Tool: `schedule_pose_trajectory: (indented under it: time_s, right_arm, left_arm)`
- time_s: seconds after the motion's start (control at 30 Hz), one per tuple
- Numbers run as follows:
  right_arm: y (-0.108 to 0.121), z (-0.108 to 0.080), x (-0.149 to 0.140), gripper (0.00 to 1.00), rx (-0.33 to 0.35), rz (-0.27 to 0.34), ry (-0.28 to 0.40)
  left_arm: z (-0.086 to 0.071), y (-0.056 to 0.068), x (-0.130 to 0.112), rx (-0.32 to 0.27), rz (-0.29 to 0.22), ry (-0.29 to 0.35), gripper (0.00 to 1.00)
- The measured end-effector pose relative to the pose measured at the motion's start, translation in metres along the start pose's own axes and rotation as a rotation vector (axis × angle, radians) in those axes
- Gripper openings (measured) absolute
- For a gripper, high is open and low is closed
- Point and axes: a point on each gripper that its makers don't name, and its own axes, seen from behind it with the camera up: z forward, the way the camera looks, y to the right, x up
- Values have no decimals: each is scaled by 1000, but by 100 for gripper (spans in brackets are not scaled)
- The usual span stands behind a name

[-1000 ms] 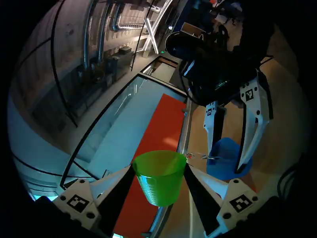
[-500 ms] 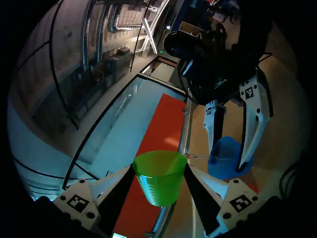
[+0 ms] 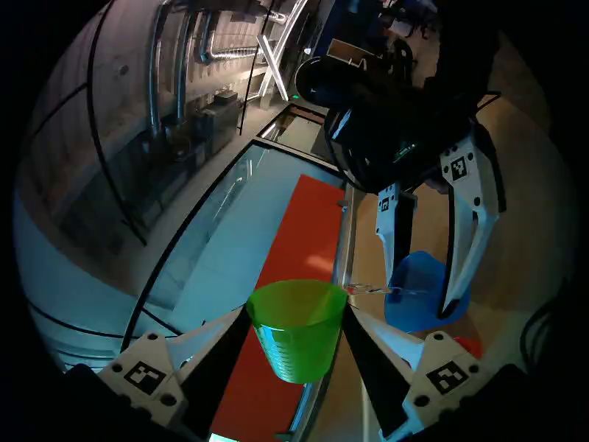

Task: Pour water

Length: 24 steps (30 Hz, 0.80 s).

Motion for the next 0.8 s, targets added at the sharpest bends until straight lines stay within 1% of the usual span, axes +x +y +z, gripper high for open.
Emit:
schedule_pose_trajectory:
  time_s: [0.27,0.8]
  right_arm:
    - [0,-2,1,91,-2,-1,3]
    - [2,-3,3,91,-5,-2,9]
  left_arm:
    - [-1,1,4,-1,17,8,87]
    - [1,-6,6,-1,55,13,87]
